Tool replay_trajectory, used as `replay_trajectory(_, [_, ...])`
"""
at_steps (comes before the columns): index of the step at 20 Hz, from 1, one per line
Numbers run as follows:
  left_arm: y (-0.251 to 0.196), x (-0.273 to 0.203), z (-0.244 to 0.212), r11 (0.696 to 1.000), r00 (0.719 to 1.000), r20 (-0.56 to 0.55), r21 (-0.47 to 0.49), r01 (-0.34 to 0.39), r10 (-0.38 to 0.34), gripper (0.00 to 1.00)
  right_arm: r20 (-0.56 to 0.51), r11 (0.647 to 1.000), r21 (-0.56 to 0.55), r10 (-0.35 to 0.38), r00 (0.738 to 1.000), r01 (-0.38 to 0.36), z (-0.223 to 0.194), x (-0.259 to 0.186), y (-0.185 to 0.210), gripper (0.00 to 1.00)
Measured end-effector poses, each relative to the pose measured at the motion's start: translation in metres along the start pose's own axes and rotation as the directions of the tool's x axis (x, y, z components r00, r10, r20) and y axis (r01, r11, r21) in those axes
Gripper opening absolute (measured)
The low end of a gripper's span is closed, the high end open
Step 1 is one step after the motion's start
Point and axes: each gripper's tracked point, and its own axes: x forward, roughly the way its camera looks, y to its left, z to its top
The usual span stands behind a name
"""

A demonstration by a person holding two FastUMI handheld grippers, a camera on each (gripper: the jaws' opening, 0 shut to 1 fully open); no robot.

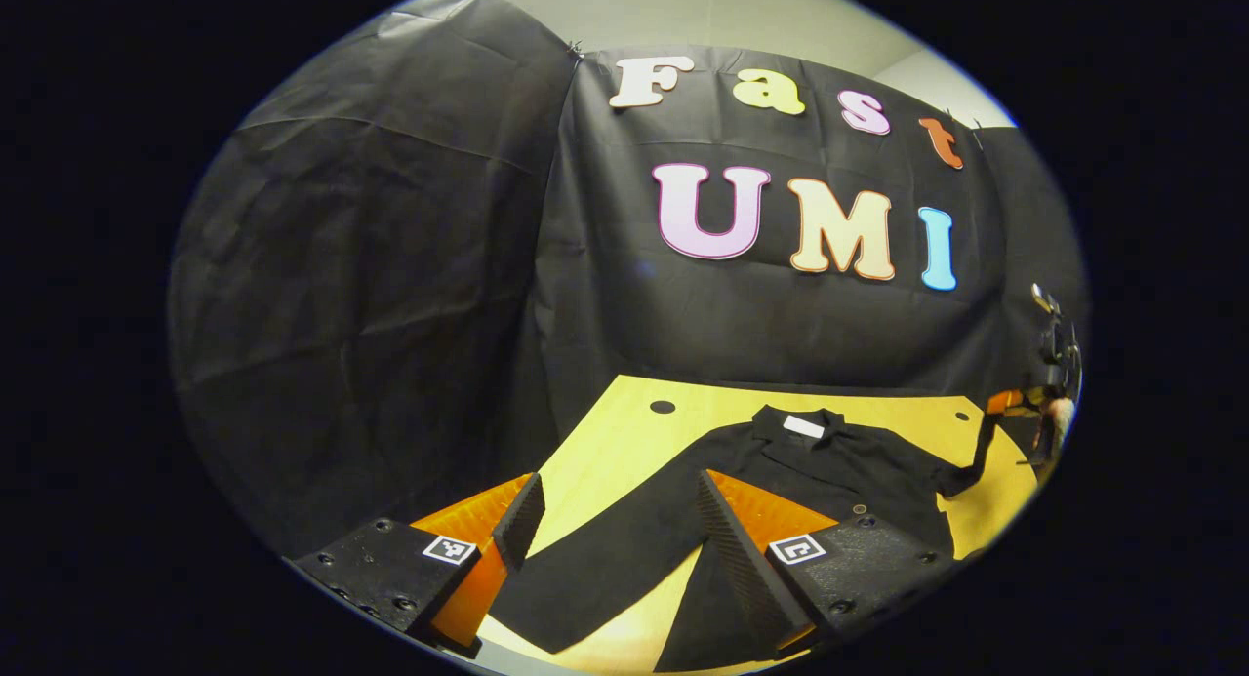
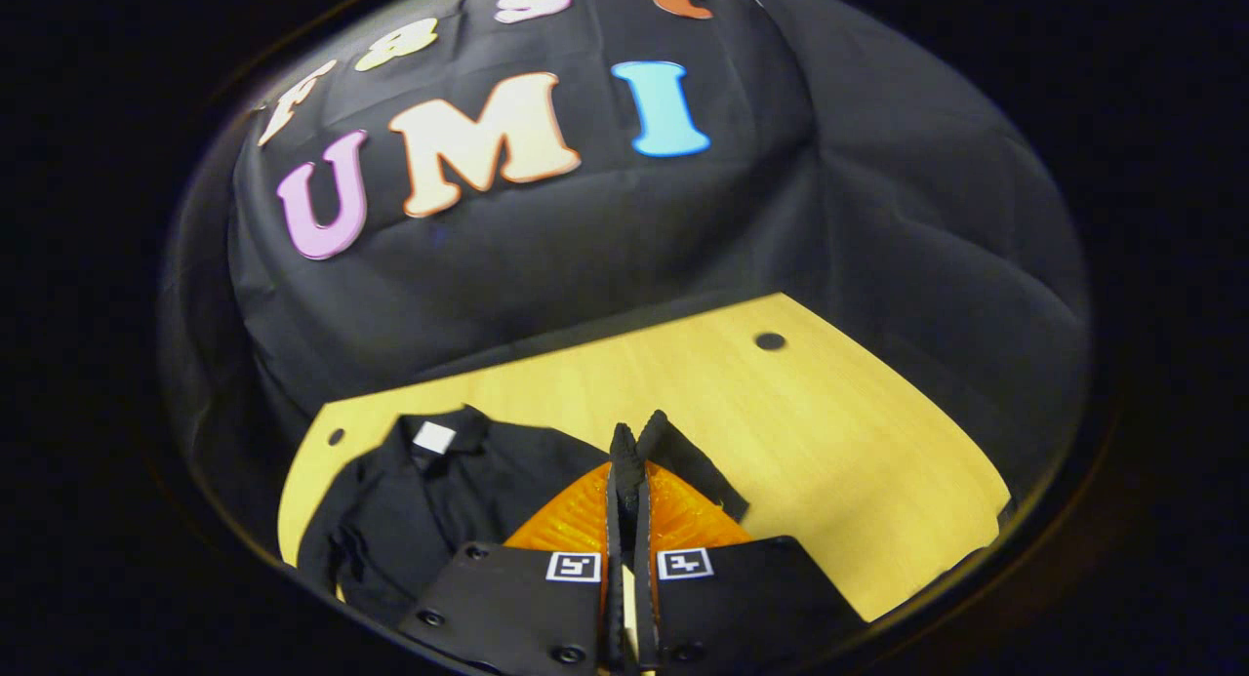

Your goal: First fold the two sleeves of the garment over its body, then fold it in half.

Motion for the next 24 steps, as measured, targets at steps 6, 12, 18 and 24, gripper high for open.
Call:
replay_trajectory(6, [0.006, -0.004, -0.012, 1.000, 0.999, -0.032, -0.004, 0.018, -0.018, 0.93, 0.056, 0.987, -0.061, 0.154, 0.986, -0.151, 0.037, 0.014, 0.121, 0.07])
replay_trajectory(12, [0.012, -0.004, -0.026, 0.999, 0.997, -0.068, -0.030, 0.021, -0.023, 0.92, 0.027, 0.969, -0.063, 0.242, 0.970, -0.240, 0.034, 0.034, 0.204, 0.07])
replay_trajectory(18, [0.025, 0.001, -0.040, 0.999, 0.995, -0.098, -0.040, 0.008, -0.012, 0.93, -0.018, 0.938, -0.110, 0.330, 0.944, -0.329, 0.013, 0.045, 0.283, 0.07])
replay_trajectory(24, [0.023, 0.006, -0.062, 0.998, 0.989, -0.146, -0.058, 0.017, -0.025, 0.92, -0.076, 0.906, -0.148, 0.391, 0.917, -0.398, -0.022, 0.057, 0.351, 0.06])
